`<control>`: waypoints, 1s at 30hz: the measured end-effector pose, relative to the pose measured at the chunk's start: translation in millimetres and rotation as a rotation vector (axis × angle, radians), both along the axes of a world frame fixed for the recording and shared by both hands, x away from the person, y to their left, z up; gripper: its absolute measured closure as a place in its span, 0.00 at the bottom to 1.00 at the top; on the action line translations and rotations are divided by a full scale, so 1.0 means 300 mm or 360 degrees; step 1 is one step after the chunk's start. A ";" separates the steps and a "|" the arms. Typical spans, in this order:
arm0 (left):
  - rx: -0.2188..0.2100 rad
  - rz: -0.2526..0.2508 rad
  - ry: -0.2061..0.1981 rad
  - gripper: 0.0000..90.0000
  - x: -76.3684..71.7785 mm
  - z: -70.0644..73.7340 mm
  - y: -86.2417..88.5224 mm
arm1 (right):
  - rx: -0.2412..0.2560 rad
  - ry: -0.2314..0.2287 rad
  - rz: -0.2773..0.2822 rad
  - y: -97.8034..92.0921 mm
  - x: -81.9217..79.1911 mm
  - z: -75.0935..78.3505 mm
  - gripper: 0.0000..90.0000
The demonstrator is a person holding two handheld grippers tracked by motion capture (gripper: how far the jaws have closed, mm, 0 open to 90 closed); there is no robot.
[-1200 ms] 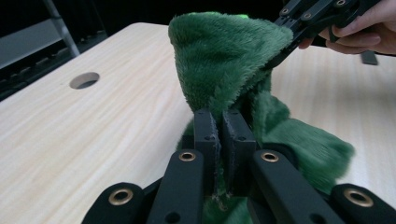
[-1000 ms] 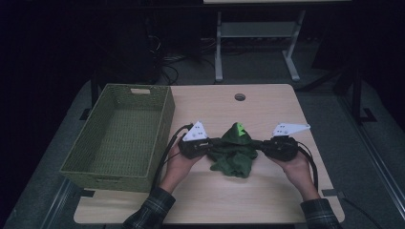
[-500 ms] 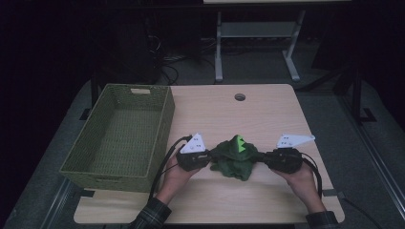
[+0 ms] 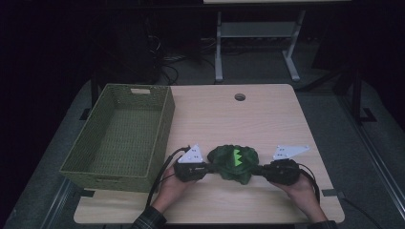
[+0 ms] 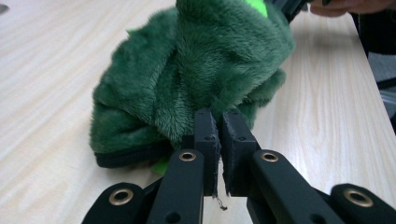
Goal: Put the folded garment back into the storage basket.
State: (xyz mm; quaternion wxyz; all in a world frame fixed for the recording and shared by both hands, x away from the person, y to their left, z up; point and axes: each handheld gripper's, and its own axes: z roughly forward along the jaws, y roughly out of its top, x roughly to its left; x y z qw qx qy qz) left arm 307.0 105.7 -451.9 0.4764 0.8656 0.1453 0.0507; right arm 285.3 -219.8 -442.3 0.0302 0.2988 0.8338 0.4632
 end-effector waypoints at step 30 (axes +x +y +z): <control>0.0074 0.0082 0.0006 0.86 0.006 0.043 0.008 | 0.0051 -0.0038 -0.0070 -0.056 -0.025 0.058 0.63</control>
